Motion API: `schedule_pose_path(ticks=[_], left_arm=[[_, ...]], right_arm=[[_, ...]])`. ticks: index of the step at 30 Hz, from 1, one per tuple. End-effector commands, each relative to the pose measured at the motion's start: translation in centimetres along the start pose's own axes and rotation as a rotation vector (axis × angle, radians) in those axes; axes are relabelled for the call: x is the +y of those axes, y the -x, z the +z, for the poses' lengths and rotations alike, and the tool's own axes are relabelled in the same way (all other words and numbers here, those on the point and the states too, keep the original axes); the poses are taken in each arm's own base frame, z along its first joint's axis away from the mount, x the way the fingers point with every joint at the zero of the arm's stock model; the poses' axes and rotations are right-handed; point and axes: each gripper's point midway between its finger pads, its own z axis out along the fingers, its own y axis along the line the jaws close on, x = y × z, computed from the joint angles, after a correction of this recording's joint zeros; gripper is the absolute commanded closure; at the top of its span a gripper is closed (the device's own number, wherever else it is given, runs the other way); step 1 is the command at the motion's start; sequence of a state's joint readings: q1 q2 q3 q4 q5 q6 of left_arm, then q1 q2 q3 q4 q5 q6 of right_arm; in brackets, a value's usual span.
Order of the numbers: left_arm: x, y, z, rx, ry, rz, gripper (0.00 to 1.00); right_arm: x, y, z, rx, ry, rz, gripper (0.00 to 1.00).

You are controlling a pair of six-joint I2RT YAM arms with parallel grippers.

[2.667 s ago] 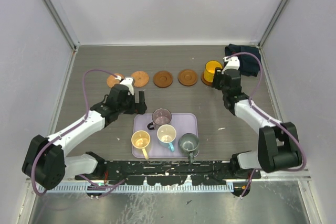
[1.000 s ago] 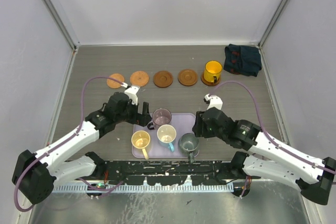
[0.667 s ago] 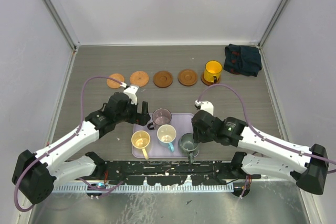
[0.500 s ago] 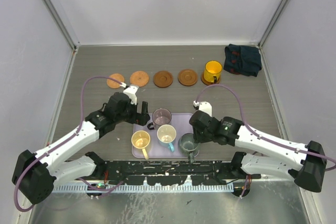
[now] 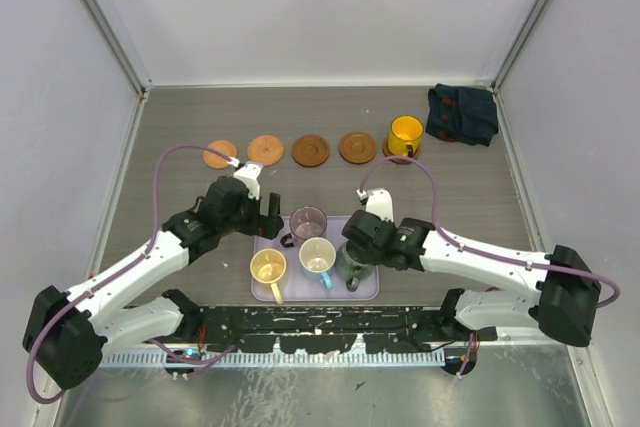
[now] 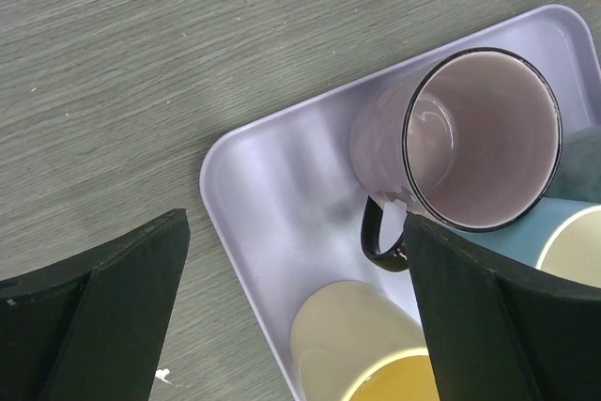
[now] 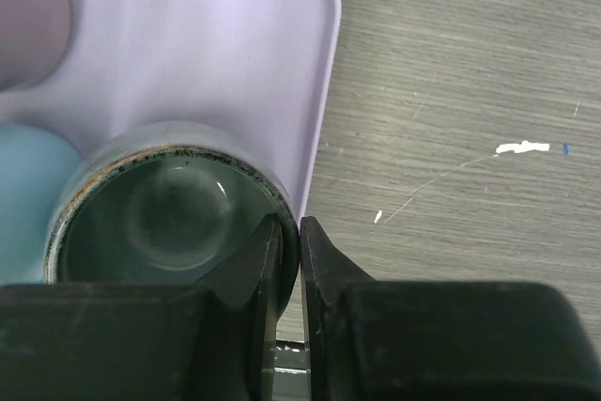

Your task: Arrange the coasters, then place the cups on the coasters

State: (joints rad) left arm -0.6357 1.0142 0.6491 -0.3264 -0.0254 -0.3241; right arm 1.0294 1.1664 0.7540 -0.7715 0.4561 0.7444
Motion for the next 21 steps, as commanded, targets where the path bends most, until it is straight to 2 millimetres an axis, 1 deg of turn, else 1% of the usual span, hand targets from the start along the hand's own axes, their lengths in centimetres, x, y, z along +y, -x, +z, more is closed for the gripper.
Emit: schedule_pose_path(ticks=[1, 6, 9, 13, 19, 21], left_arm=[[-0.2, 1.8, -0.3, -0.057, 0.005, 0.021, 0.02], [-0.1, 1.8, -0.1, -0.054, 0.009, 0.025, 0.02], [-0.1, 1.9, 0.1, -0.056, 0.012, 0.031, 0.02], [0.0, 2.0, 0.1, -0.062, 0.016, 0.034, 0.02], [0.1, 2.2, 0.3, -0.071, 0.022, 0.037, 0.02], [0.1, 2.3, 0.3, -0.073, 0.021, 0.036, 0.02]], right_arm=[[0.6, 3.6, 0.2, -0.137, -0.035, 0.051, 0.9], [0.5, 5.7, 0.4, -0.212, -0.083, 0.03, 0.91], [0.1, 6.7, 0.7, -0.245, -0.139, 0.0, 0.91], [0.1, 8.2, 1.0, -0.291, -0.192, -0.05, 0.9], [0.1, 10.1, 1.2, -0.347, -0.238, -0.148, 0.84], [0.2, 10.7, 1.1, -0.365, -0.243, -0.174, 0.8]])
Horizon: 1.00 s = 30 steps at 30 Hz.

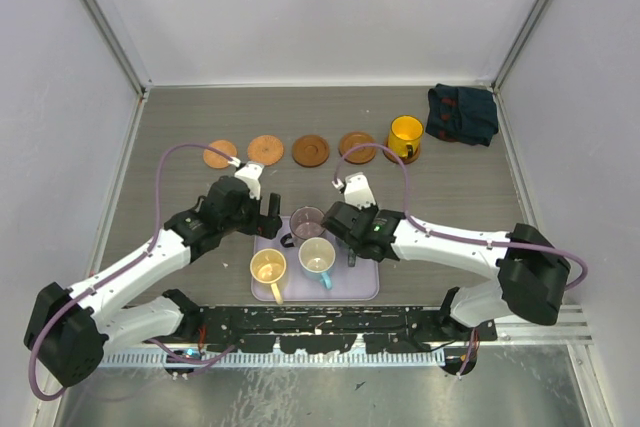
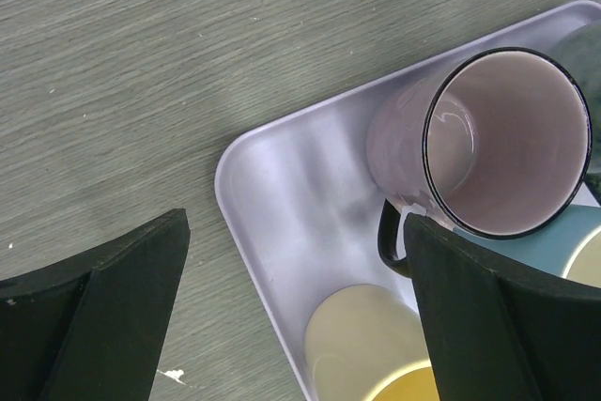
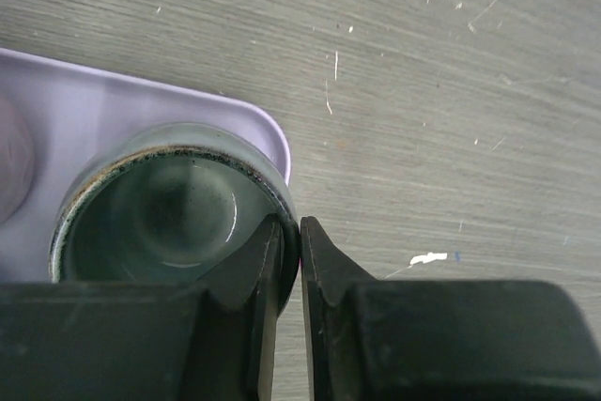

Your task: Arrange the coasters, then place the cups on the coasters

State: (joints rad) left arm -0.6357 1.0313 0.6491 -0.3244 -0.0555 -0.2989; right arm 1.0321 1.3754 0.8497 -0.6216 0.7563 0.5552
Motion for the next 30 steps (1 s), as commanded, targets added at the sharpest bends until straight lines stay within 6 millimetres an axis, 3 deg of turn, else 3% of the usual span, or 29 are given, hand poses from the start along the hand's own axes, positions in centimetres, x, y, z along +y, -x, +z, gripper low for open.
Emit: schedule_pose_path(ticks=[1, 7, 15, 19, 22, 25, 30], left_arm=[[-0.6, 2.5, 0.0, -0.079, -0.01, 0.009, 0.02], [-0.7, 2.5, 0.0, -0.079, -0.016, 0.003, 0.02], [-0.7, 2.3, -0.1, -0.077, -0.017, -0.004, 0.02], [-0.6, 2.0, -0.1, -0.075, -0.016, -0.009, 0.02], [-0.6, 2.1, -0.1, -0.075, -0.016, -0.009, 0.02], [-0.7, 2.0, -0.1, -0.073, -0.019, -0.006, 0.02], [-0.7, 1.9, 0.0, -0.065, -0.023, 0.0, 0.02]], right_arm=[[-0.5, 4.9, -0.5, -0.156, -0.041, -0.002, 0.77], [-0.7, 5.8, -1.7, -0.177, -0.001, 0.028, 0.56], [-0.9, 6.3, -5.1, -0.159, 0.141, 0.226, 0.51], [0.7, 5.1, -5.9, -0.082, 0.242, 0.306, 0.48], [1.8, 3.0, -5.8, -0.011, 0.27, 0.331, 0.42], [2.3, 1.4, -5.9, 0.025, 0.267, 0.338, 0.02], [2.9, 0.7, -6.6, 0.019, 0.276, 0.353, 0.0]])
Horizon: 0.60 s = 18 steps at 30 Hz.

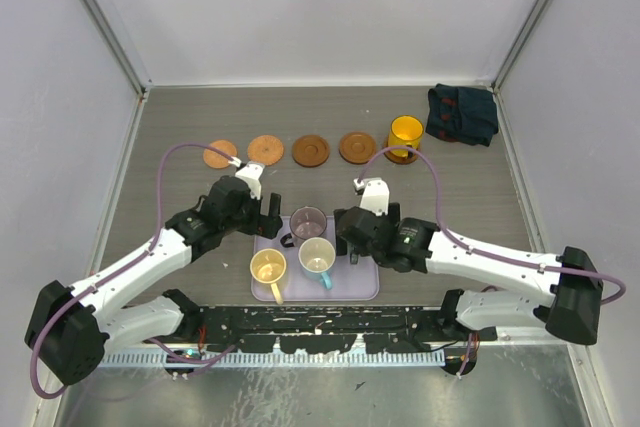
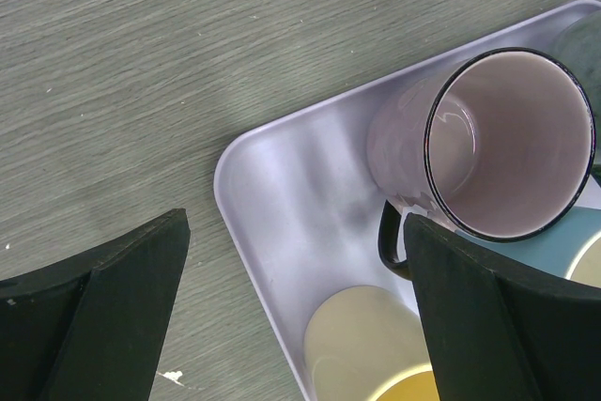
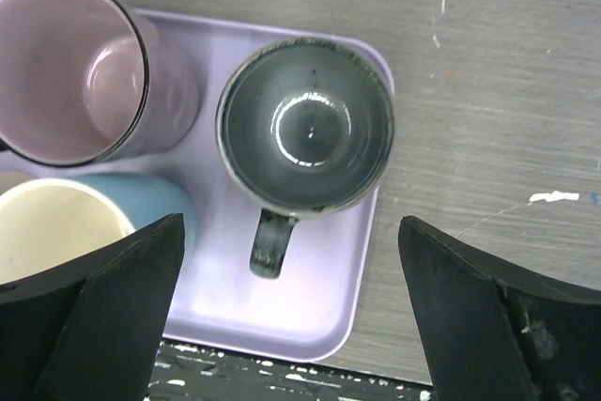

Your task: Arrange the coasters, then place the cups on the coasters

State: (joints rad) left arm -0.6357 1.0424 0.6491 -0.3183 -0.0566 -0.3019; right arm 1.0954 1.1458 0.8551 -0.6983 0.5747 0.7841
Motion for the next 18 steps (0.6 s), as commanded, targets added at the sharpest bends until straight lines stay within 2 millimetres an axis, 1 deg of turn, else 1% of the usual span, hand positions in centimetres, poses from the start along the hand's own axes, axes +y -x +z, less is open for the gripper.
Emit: schedule_pose_path(ticks=[1, 4, 7, 9, 13, 16, 18], left_arm=[[-0.8, 1.9, -0.3, -0.069, -0.027, 0.003, 0.02], [-0.9, 1.9, -0.2, -0.065, -0.032, 0.003, 0.02], [-0.8, 1.8, -0.2, -0.062, -0.031, 0.004, 0.02], [-0.8, 1.8, -0.2, -0.061, -0.031, 0.002, 0.02], [-0.8, 1.7, -0.2, -0.059, -0.032, -0.001, 0.02], [-0.8, 1.5, -0.2, -0.057, -0.031, -0.002, 0.02], [-0.8, 1.5, -0.2, -0.057, -0.031, -0.002, 0.02]], right_arm=[[0.7, -0.6, -0.5, -0.002, 0.011, 0.072, 0.0], [0.7, -1.5, 0.0, 0.02, -0.009, 0.058, 0.0], [0.8, -2.5, 0.5, 0.046, -0.028, 0.033, 0.03], [0.7, -3.2, 1.0, 0.063, -0.044, 0.013, 0.06], [0.0, -4.1, 1.7, 0.08, -0.093, -0.005, 0.14], [-0.6, -4.7, 1.9, 0.087, -0.121, 0.003, 0.18], [-1.1, -5.1, 1.9, 0.092, -0.135, 0.014, 0.22]])
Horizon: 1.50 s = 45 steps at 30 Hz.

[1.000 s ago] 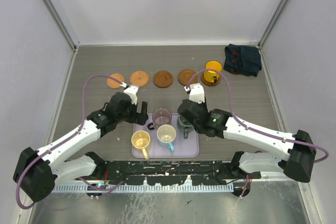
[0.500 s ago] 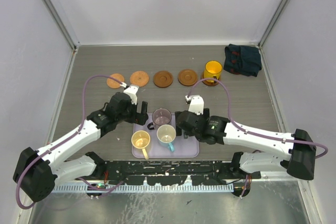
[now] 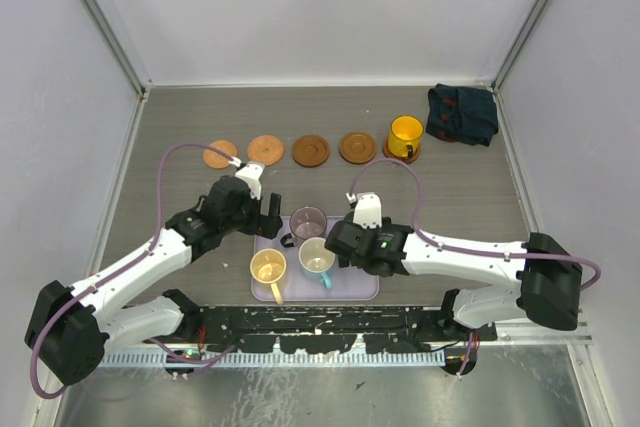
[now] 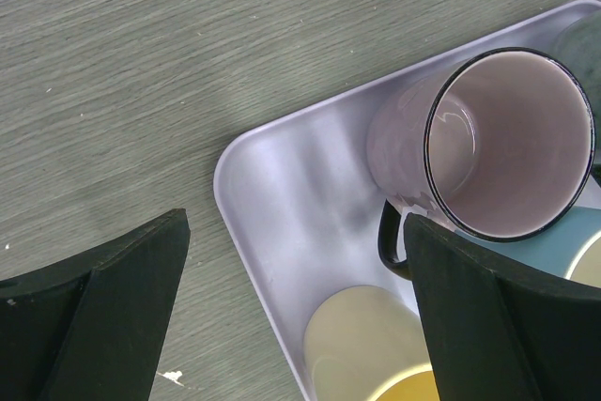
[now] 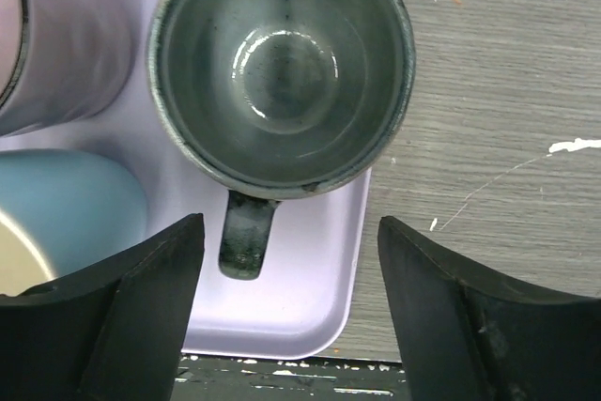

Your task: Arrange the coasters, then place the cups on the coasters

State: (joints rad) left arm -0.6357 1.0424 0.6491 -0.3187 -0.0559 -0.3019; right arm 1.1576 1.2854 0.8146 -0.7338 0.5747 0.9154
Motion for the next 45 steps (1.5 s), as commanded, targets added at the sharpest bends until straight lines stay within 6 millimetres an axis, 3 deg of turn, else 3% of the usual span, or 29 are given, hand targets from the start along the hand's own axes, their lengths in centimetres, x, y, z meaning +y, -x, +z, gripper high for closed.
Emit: schedule_pose_path(ticks=[1, 8, 13, 28, 41, 45], left_arm=[[-0.8, 1.5, -0.1, -0.057, -0.029, -0.002, 0.02], [-0.9, 1.5, 0.0, -0.061, -0.033, -0.013, 0.02], [-0.9, 1.5, 0.1, -0.06, -0.034, -0.019, 0.02], [-0.6, 1.3, 0.0, -0.066, -0.019, -0.026, 0.02], [-0.5, 1.1, 0.2, -0.059, -0.014, -0.028, 0.02], [-0.4, 1.0, 0.2, -0.057, -0.01, -0.027, 0.02]], right_arm=[[-1.0, -0.2, 0.0, -0.019, -0.04, 0.058, 0.25], [-2.3, -0.9, -0.6, -0.008, -0.045, 0.095, 0.39], [-2.9, -0.9, -0.7, -0.013, -0.06, 0.085, 0.41], [-0.2, -0.2, 0.7, -0.02, -0.023, 0.0, 0.46], [0.0, 0.2, 1.5, -0.056, -0.041, 0.016, 0.72], [-0.2, -0.4, 1.9, -0.04, -0.056, 0.009, 0.91]])
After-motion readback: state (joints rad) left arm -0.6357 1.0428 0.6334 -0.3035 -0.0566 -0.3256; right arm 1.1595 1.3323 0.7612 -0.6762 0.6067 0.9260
